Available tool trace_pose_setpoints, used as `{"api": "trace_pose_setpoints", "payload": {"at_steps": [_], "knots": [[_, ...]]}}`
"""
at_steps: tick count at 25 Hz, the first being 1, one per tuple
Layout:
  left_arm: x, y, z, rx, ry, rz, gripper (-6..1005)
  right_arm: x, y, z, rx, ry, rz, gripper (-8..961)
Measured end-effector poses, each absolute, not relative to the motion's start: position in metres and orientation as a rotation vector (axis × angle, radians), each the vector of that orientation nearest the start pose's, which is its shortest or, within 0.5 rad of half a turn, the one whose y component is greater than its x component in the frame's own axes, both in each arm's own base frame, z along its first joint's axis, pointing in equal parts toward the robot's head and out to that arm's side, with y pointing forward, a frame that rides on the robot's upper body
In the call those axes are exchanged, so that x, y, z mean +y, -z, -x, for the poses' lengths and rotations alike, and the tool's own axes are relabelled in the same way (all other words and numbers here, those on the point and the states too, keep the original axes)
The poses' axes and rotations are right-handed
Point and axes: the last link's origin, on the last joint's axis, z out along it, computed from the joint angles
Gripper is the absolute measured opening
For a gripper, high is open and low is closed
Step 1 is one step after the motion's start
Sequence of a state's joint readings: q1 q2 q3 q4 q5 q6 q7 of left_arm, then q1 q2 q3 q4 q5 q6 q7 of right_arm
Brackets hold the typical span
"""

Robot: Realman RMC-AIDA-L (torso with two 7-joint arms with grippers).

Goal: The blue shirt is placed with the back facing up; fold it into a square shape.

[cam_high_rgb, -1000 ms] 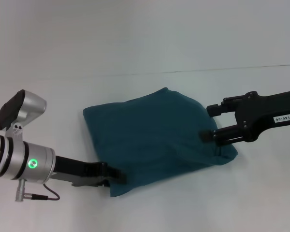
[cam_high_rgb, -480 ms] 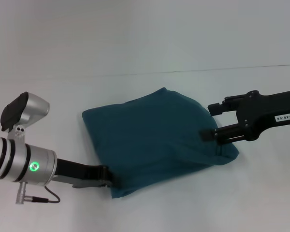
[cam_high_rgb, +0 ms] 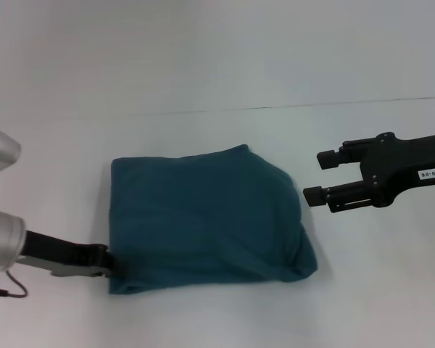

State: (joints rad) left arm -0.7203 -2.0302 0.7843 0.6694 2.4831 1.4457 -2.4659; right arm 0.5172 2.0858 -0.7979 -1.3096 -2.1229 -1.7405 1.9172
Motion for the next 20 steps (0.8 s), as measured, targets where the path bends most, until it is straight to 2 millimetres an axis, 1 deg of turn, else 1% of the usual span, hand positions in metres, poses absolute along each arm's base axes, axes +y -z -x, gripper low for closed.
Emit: {"api": "trace_pose_setpoints", "payload": {"at_steps": [1,5,11,16,17,18,20], "knots": [[0.366,0.005,0.267,-1.785,0.023,2.372,46,0.341,-0.077,-0.197,0.605,-0.369,2.77,824],[0.373,-0.006,0.271,-1.74,-0.035,2.333,46,0.341,-0.078,-0.196,0.607,-0.371,2.769,823],[0.379,-0.015,0.276,-1.72,-0.05,2.284,42,0.34,-0.078,-0.197,0.61,-0.37,2.768,823],[0.378,-0.021,0.279,-1.717,-0.012,2.277,49,0.34,-0.078,-0.197,0.605,-0.369,2.769,822],[0.376,-0.027,0.28,-1.702,0.022,2.287,50,0.34,-0.078,-0.197,0.604,-0.368,2.769,822],[0.376,-0.027,0.28,-1.702,0.022,2.287,51,0.339,-0.077,-0.198,0.605,-0.366,2.772,822],[0.371,-0.037,0.281,-1.658,0.107,2.31,54,0.336,-0.077,-0.2,0.593,-0.363,2.79,822]]}}
